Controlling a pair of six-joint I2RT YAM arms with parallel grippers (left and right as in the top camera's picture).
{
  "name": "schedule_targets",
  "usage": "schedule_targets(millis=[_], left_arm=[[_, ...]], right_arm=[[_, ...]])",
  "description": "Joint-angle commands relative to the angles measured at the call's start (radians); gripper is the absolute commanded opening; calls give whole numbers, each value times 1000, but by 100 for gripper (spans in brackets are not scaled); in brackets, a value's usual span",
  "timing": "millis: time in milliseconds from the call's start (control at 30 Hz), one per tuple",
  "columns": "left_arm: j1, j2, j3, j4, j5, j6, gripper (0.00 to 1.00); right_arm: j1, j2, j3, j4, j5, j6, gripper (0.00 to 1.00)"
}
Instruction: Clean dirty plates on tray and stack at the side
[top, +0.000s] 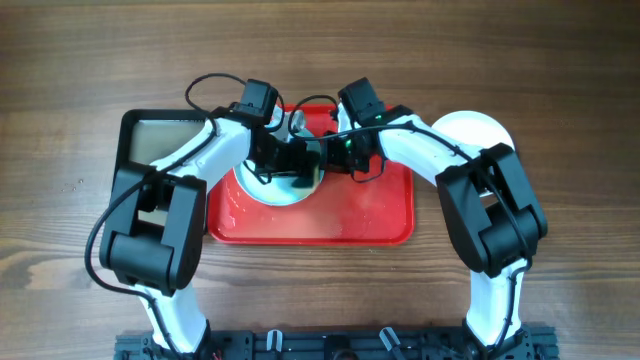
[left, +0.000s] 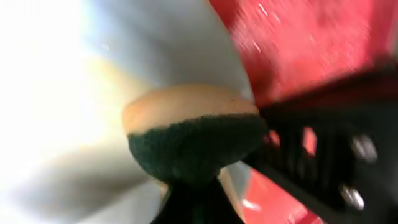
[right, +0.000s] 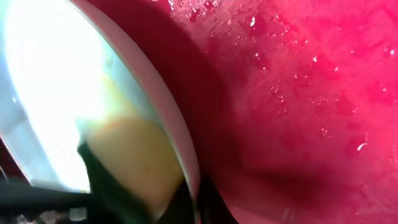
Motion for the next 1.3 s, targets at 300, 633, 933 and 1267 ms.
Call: schedule_targets(millis=[300,633,933,1267], left_arm=[[-8,18,-6,-263,-826,-346,4],[-8,18,-6,-163,119,266,4],[-8,18,2,193,-768,-142,4],[-4,18,333,-495,-820,-292,4]], right_arm=[[8,29,-13,0,-13,-4,4],[8,29,-13,2,-14,-3,4],[8,29,-13,-1,-14,-9,4],[8,10,-3,-40,28,-39,4]])
